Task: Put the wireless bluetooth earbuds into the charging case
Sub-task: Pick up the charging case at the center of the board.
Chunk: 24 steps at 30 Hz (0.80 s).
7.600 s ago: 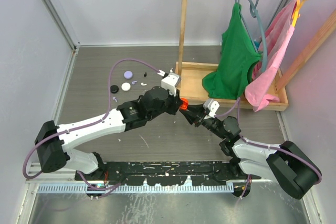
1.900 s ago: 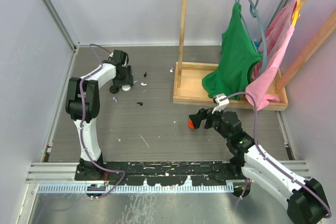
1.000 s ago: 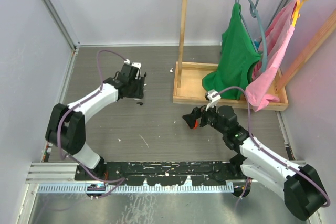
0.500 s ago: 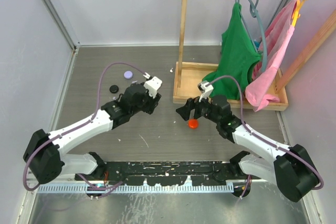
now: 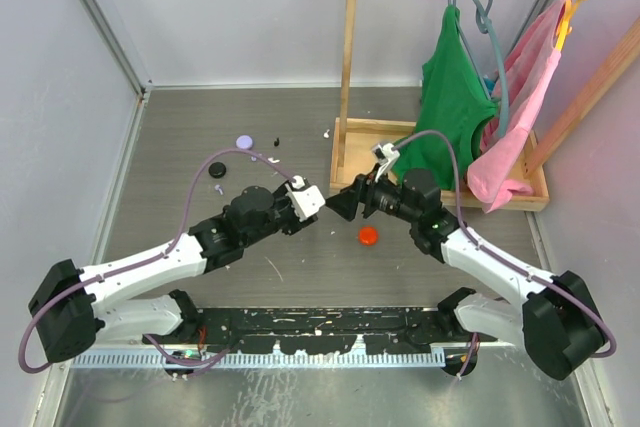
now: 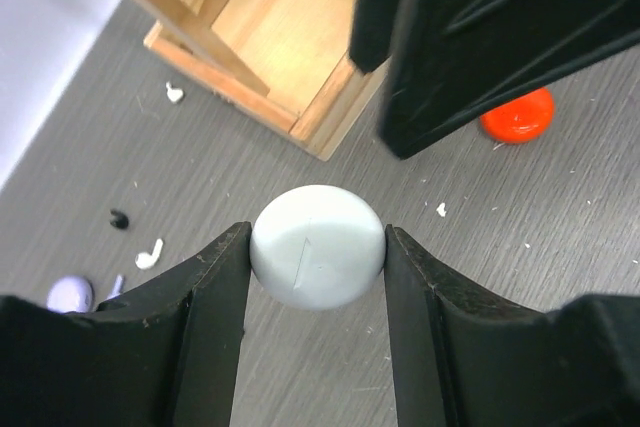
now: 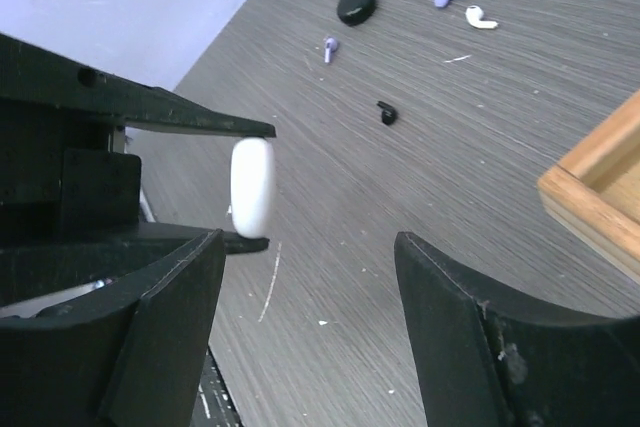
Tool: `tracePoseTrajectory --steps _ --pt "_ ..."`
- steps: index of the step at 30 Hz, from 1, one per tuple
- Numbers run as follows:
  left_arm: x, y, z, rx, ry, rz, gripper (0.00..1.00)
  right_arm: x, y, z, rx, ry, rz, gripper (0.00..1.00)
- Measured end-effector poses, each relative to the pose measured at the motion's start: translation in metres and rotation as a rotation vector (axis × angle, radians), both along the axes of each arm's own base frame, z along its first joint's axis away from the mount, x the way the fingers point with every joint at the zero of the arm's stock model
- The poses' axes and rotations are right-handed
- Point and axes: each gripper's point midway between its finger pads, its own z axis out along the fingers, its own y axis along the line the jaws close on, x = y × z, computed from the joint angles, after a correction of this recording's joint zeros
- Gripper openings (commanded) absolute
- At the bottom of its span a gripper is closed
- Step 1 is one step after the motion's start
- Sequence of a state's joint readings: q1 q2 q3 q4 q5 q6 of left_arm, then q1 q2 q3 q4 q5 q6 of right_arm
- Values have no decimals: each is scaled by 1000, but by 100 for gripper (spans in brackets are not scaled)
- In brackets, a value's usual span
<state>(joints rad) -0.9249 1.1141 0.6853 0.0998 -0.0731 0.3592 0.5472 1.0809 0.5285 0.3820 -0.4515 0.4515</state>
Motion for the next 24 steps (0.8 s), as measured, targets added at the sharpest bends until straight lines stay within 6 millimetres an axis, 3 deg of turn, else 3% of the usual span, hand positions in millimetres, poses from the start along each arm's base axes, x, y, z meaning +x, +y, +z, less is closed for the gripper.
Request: tracePoseTrajectory --steps 6,17,24 --pt "-9 -13 12 5 -78 -84 44 -4 11 6 39 24 62 68" --pt "-19 -22 14 34 -125 -142 44 -17 28 -1 46 66 165 61" --pt "-23 -25 16 45 -143 -165 45 -25 38 3 46 63 224 49"
